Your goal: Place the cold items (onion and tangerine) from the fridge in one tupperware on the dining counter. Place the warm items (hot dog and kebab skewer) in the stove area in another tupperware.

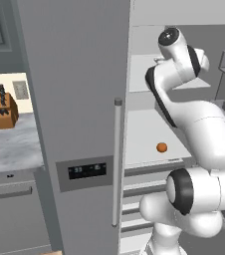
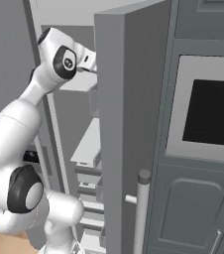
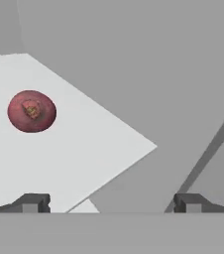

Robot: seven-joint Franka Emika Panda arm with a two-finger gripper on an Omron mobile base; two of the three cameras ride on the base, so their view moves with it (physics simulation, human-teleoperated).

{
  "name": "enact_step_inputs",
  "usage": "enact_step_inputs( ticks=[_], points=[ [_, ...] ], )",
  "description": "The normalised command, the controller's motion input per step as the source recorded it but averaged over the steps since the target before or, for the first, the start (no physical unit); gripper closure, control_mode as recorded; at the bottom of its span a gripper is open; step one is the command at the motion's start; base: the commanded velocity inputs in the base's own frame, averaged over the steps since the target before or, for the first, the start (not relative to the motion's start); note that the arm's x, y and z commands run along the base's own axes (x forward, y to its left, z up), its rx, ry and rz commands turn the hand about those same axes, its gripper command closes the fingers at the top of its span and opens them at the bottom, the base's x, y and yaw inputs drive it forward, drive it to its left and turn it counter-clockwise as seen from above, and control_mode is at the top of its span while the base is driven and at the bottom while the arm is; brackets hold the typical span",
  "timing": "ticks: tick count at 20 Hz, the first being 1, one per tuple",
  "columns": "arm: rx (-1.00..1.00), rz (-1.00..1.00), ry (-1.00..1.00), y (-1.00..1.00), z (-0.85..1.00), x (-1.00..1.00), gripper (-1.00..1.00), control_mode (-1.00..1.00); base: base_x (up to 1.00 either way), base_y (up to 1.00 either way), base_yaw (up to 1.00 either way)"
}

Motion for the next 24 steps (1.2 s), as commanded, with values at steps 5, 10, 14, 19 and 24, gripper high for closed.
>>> enact_step_inputs(
  ticks=[5, 10, 14, 19, 24],
  points=[
    [-0.05, 0.02, 0.0, -0.01, -0.31, 0.37, -1.0, -1.0, 0.0, 0.0, 0.0],
    [0.0, 0.03, 0.0, 0.0, 0.0, 0.74, -1.0, -1.0, 0.0, 0.0, 0.0],
    [0.0, 0.0, 0.01, 0.0, -0.02, 0.64, -1.0, -1.0, 0.0, 0.0, 0.0],
    [0.0, 0.0, 0.0, -0.06, -0.21, 0.57, -1.0, -1.0, 0.0, 0.0, 0.0],
    [0.01, 0.0, 0.0, -0.28, -0.12, 0.58, -1.0, -1.0, 0.0, 0.0, 0.0]
  ],
)
